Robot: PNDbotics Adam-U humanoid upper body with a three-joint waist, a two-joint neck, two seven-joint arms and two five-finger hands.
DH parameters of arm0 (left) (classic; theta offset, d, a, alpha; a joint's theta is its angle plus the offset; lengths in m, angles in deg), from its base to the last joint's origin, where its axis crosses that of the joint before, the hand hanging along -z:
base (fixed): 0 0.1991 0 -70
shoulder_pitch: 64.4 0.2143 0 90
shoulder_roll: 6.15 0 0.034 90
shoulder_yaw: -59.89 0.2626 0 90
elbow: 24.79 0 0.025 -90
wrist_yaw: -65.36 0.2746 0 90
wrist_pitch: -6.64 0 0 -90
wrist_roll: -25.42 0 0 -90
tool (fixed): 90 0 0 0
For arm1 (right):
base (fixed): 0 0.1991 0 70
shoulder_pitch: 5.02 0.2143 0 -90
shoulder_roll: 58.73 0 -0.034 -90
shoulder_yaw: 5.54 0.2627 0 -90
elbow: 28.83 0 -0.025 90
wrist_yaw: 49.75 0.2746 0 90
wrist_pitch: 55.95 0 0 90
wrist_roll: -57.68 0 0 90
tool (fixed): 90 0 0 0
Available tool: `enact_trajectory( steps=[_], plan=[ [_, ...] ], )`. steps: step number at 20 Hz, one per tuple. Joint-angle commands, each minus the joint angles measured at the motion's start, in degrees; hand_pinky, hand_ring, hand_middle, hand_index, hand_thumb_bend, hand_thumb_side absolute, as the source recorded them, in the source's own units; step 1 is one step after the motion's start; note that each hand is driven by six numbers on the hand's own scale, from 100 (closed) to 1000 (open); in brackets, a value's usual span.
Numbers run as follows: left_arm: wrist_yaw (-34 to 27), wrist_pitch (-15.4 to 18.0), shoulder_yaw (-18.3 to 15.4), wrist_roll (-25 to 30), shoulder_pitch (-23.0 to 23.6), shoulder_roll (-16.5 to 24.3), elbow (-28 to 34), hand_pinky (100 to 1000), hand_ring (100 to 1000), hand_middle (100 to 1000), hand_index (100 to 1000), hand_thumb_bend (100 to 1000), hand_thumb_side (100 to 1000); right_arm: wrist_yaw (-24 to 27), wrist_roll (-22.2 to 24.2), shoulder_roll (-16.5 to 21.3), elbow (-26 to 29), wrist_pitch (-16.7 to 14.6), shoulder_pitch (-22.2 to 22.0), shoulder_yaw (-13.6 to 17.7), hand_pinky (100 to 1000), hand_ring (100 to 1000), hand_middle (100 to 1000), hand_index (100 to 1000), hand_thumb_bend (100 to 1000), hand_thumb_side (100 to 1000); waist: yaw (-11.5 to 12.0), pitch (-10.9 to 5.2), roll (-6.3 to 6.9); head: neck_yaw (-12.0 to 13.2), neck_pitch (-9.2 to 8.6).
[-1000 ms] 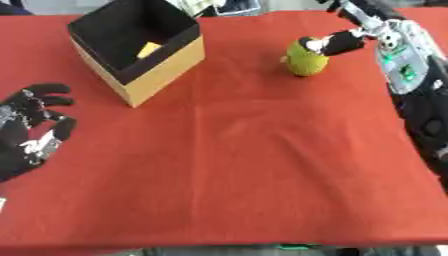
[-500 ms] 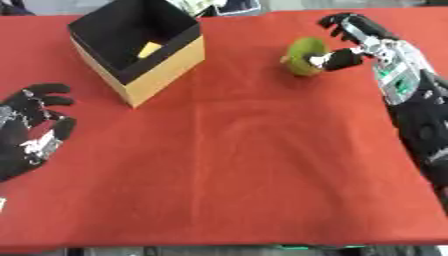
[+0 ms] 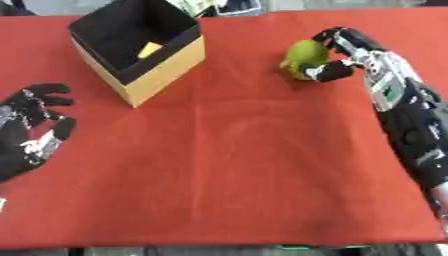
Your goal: Pick up objects on the table and place them in the box.
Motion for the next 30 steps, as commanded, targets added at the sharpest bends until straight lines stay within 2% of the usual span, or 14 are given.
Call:
enact_trajectory(
  steps=[1, 5, 7, 10, 14, 15, 16, 19, 22, 28, 29, 30],
  plan=[
    [0.0, 0.2, -0.3, 0.0, -0.5, 0.6, 0.7, 619, 758, 763, 821, 465, 491, -2.1, -2.0, 0.3, -0.5, 0.0, 1.1, 0.4, 736, 737, 650, 692, 242, 120, 0.1, -1.05, 0.01, -0.2, 0.28],
    [0.0, 0.1, -0.4, -0.1, -0.4, 0.6, 0.7, 619, 758, 764, 821, 460, 489, -3.4, -7.1, 0.1, 0.8, -0.2, 1.1, 0.5, 700, 667, 522, 536, 114, 100, 0.3, -1.06, -0.10, -0.1, 0.28],
    [0.0, 0.1, -0.4, -0.1, -0.4, 0.6, 0.7, 619, 758, 764, 821, 461, 488, -3.6, -9.9, 0.3, 2.9, -0.8, 1.3, 0.0, 680, 631, 473, 477, 100, 100, 0.3, -1.07, -0.17, 0.0, 0.28],
    [0.0, 0.1, -0.4, -0.1, -0.4, 0.6, 0.7, 619, 758, 764, 821, 455, 488, -2.5, -12.2, 0.2, 6.8, -1.8, 2.1, -0.7, 669, 616, 455, 455, 100, 100, 0.3, -1.16, -0.24, 0.0, 0.28],
    [0.0, 0.1, -0.2, 0.1, -0.2, 0.7, 0.6, 619, 758, 765, 821, 451, 486, 0.9, -11.4, -0.6, 12.6, -2.5, 5.2, -2.7, 664, 611, 451, 451, 100, 100, 0.6, -1.47, -0.29, -0.3, 0.28],
    [0.0, 0.1, -0.2, 0.1, -0.2, 0.6, 0.6, 619, 758, 765, 821, 450, 486, 1.6, -10.8, -1.0, 13.8, -2.6, 6.3, -3.2, 666, 611, 455, 453, 100, 374, 0.8, -1.56, -0.31, -0.4, 0.28],
    [-0.1, 0.1, -0.1, 0.2, -0.1, 0.6, 0.5, 619, 758, 765, 821, 448, 486, 2.2, -10.1, -1.6, 14.7, -2.8, 7.7, -3.8, 668, 611, 456, 456, 100, 100, 1.1, -1.68, -0.35, -0.5, 0.28],
    [-0.1, 0.2, 0.2, 0.5, 0.0, 0.6, 0.4, 619, 758, 765, 821, 446, 485, 2.1, -7.4, -4.4, 15.4, -3.3, 12.3, -5.5, 677, 615, 462, 462, 100, 100, 2.4, -2.02, -0.49, -0.9, 0.28],
    [-0.2, 0.3, 0.6, 0.9, -0.2, 0.5, 0.4, 619, 758, 766, 821, 445, 484, -0.1, -5.0, -7.8, 12.7, -4.3, 16.0, -6.1, 687, 623, 475, 478, 100, 100, 3.8, -2.03, -0.70, -1.8, 0.28],
    [-0.5, 0.5, 1.8, 2.1, -1.2, 0.2, 0.5, 619, 758, 765, 821, 445, 485, -7.4, -2.0, -14.6, 3.6, -6.3, 19.7, -3.3, 701, 651, 525, 536, 100, 100, 8.1, -1.18, -0.87, -4.3, 0.28],
    [-0.6, 0.5, 1.9, 2.3, -1.4, 0.2, 0.5, 620, 758, 765, 821, 444, 486, -8.5, -2.1, -15.4, 2.4, -6.3, 19.8, -2.7, 706, 661, 545, 561, 100, 100, 8.7, -1.04, -0.87, -4.7, 0.28],
    [-0.6, 0.5, 2.1, 2.4, -1.5, 0.1, 0.6, 620, 758, 765, 821, 444, 485, -9.7, -2.3, -16.1, 1.4, -6.3, 19.9, -2.3, 714, 683, 585, 634, 100, 100, 9.3, -0.90, -0.87, -5.2, 0.28]
  ],
)
